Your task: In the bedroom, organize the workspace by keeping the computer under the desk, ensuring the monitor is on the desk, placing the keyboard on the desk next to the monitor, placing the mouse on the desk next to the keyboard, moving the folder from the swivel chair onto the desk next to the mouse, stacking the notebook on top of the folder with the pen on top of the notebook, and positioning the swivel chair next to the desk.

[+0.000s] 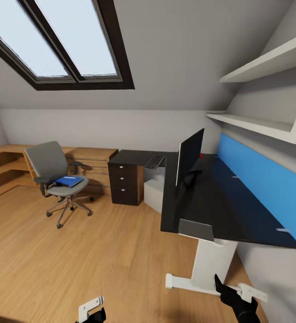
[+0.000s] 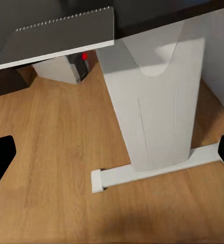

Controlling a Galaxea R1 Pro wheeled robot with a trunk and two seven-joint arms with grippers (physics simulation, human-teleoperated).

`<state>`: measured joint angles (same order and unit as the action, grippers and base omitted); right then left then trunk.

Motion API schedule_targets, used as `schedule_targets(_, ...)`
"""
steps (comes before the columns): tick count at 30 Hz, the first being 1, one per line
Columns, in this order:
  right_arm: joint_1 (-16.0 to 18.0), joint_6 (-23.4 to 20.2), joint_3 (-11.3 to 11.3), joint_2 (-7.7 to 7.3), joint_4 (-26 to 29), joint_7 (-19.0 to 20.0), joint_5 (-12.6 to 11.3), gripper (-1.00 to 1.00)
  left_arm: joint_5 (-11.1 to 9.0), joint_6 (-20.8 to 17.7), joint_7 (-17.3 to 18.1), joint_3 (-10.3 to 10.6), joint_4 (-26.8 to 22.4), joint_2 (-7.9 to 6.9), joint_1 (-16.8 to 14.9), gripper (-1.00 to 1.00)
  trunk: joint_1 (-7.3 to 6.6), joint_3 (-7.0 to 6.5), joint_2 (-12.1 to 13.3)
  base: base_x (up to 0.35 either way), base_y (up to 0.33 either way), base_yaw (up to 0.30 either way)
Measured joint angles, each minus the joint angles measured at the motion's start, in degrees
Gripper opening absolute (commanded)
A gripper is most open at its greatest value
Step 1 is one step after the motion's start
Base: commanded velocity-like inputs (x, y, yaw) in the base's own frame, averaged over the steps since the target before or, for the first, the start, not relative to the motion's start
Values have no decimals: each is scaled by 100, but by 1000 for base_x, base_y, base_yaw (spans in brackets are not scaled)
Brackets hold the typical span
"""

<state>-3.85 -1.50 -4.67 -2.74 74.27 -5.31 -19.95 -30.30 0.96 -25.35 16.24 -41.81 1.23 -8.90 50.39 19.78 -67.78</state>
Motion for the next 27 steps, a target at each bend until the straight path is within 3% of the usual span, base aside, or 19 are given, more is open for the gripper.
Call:
schedule_targets(7, 4, 257, -138, 13, -569, 21, -188, 100, 17, 10, 3, 2, 42, 1, -1, 100, -1, 0, 0, -48, -32, 0)
schedule_targets(8, 6, 692, -156, 17, -860, 24, -228, 100, 17, 18, 2, -7, 23, -2, -1, 100, -1, 0, 0, -9, -6, 0)
schedule_targets(12, 8, 1502, -159, 13, -1116, 89, -272, 100, -6, 22, -6, -43, -135, -3, -1, 100, -2, 0, 0, -4, -3, 0)
schedule_targets(19, 8, 1876, -192, -13, -1482, 739, -564, 100, -26, 18, -15, -44, -377, 3, -1, 100, 85, 71, -159, 0, 0, 0)
schedule_targets(22, 10, 1825, -194, -96, -1541, 1198, -1033, 100, -29, 8, -13, -43, -482, -1, -1, 100, 151, 125, -280, 0, 0, 0)
schedule_targets(23, 49, 1362, -205, -309, -1568, 1572, -1789, 100, -62, -114, -12, -45, -950, -9, -4, 100, 173, 142, -320, 0, 0, 0)
schedule_targets(24, 104, 1030, -207, -407, -1568, 1660, -2133, 100, -132, -295, -14, -43, -1246, -12, -3, 100, 195, 160, -360, 0, 0, 0)
schedule_targets(27, 295, 454, -209, -537, -1555, 1736, -2614, 100, -240, -809, -22, -49, -1698, -17, -2, 100, 261, 215, -480, 0, 0, 0)
